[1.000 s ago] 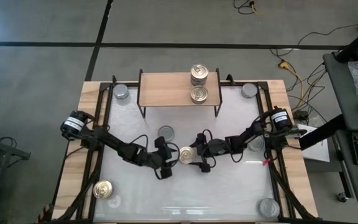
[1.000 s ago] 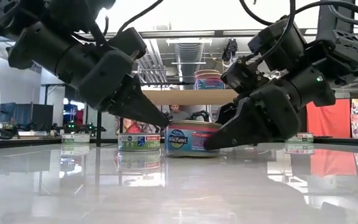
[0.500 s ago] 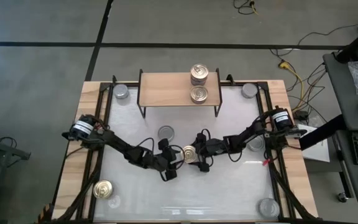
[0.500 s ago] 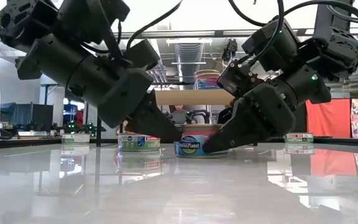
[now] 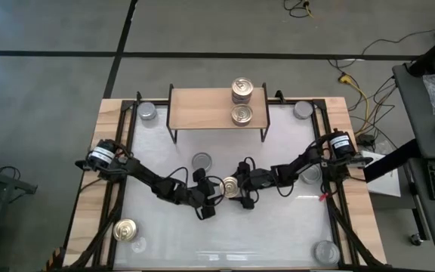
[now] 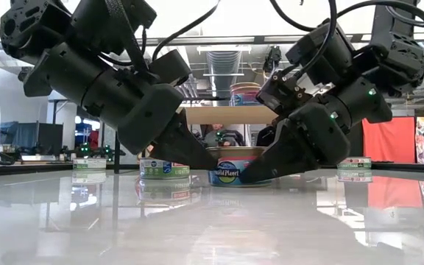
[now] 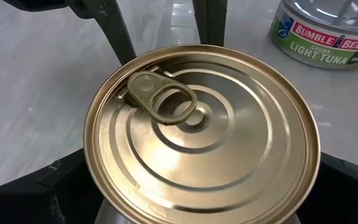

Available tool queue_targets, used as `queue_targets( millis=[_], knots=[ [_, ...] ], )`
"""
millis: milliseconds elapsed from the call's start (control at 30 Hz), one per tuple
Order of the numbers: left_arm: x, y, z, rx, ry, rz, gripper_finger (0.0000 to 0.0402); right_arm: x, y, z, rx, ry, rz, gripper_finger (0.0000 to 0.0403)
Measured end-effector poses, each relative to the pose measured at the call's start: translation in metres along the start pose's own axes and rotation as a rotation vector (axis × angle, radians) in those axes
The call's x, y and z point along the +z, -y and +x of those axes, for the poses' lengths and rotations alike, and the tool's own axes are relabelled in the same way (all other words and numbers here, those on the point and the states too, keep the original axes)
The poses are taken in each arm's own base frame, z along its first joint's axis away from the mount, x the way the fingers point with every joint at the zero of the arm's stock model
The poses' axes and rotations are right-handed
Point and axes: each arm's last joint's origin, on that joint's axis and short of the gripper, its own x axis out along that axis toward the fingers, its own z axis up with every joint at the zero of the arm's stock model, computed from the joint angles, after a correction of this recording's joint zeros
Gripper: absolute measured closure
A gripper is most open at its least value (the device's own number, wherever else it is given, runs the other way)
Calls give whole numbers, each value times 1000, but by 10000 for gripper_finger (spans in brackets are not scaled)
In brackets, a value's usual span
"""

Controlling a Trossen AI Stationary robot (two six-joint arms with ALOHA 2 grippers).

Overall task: Stack canned seafood by type on shelf
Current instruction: Stack the blue-pink tuna can on top of the other blue-pink tuna can on the shelf

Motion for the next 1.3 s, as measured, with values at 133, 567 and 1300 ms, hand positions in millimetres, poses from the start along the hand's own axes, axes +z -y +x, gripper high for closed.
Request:
queue_targets(
  millis=[133,567,1300],
  knots=[
    [0,0,0,0,2,-1,212,0,0,0,-1,-3,3,15],
    [19,-1,-27,-23,-30,57,213,9,1,-3,10,26,22,39],
    [84,-34,-115,-269,105,85,213,160,105,-165,-437,90,-31,39]
  ],
)
